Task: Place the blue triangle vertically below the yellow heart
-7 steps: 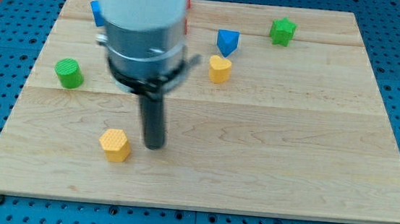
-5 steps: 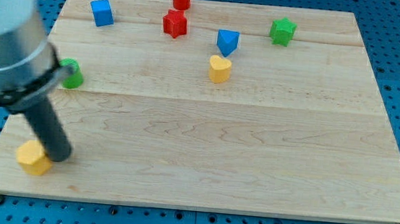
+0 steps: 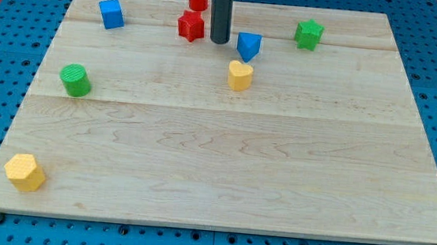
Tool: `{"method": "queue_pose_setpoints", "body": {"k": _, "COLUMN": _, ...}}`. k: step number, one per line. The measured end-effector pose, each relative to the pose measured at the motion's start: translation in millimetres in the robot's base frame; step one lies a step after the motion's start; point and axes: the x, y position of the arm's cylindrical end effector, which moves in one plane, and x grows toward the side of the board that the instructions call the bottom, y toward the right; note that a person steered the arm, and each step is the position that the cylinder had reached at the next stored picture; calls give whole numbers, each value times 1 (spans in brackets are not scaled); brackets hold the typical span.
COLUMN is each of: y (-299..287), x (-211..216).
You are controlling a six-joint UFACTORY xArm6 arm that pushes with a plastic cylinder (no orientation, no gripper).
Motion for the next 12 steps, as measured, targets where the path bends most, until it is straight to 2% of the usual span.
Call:
{"method": "queue_pose_setpoints", "body": {"k": 1, "y": 57, "x": 1}}
{"method": "queue_pose_setpoints", "body": {"k": 2, "y": 101, "x": 50}}
{"method": "queue_pose_setpoints", "body": {"k": 3, "y": 110, "x": 66}}
{"method": "queue_pose_setpoints", "body": {"k": 4, "y": 131, "x": 11}}
{"method": "queue_pose_setpoints", "body": {"k": 5, "y": 81, "x": -3}}
{"method": "queue_pose_setpoints", "body": {"k": 7, "y": 25, "x": 62}}
{"method": "queue_pose_setpoints", "body": {"k": 8, "y": 18, "x": 97}}
{"method": "queue_pose_setpoints", "body": {"k": 10, "y": 59, "x": 79}}
{"method": "queue_pose_setpoints", "body": {"k": 11, "y": 87, "x": 127}}
{"method": "queue_pose_setpoints", "body": {"k": 12, "y": 85, "x": 177}}
